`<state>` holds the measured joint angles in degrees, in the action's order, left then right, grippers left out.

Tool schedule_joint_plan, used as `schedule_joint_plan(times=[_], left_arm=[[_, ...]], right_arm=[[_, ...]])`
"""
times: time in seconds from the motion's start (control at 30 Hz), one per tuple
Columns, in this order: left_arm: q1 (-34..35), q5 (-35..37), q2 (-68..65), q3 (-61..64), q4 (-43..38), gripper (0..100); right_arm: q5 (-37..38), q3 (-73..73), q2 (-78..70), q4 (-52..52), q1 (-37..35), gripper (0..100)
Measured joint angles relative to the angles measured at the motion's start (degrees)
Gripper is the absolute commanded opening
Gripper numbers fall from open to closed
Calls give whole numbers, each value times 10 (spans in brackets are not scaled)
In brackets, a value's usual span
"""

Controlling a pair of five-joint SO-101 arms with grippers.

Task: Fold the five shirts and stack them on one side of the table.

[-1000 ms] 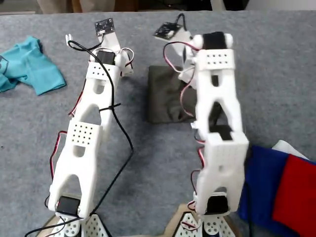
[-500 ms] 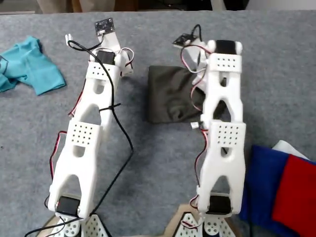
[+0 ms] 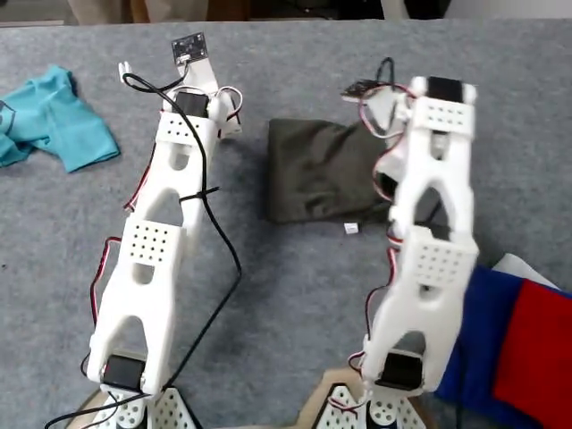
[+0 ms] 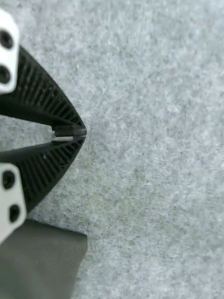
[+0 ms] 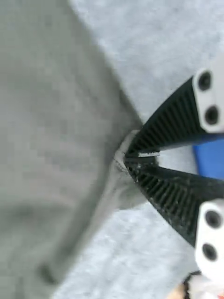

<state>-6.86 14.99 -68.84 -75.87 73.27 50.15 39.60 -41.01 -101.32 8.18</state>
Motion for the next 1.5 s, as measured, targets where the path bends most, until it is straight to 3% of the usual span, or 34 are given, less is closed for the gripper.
schedule_joint_plan(times=[0.27, 0.4, 0.63, 0.8, 1.17, 1.5], left_arm=[[0, 0, 0, 0, 0, 20], [0, 0, 0, 0, 0, 20], [0, 0, 0, 0, 0, 20], [0, 0, 0, 0, 0, 20], [0, 0, 0, 0, 0, 20], [0, 0, 0, 0, 0, 20]], right_arm=[[51, -158, 126, 0, 38, 5], [55, -168, 130, 0, 43, 5], [4, -43, 120, 45, -66, 6], [-15, 39, 30, 58, -110, 6], [-23, 110, -83, 0, -52, 5], [-23, -45, -18, 0, -33, 5]])
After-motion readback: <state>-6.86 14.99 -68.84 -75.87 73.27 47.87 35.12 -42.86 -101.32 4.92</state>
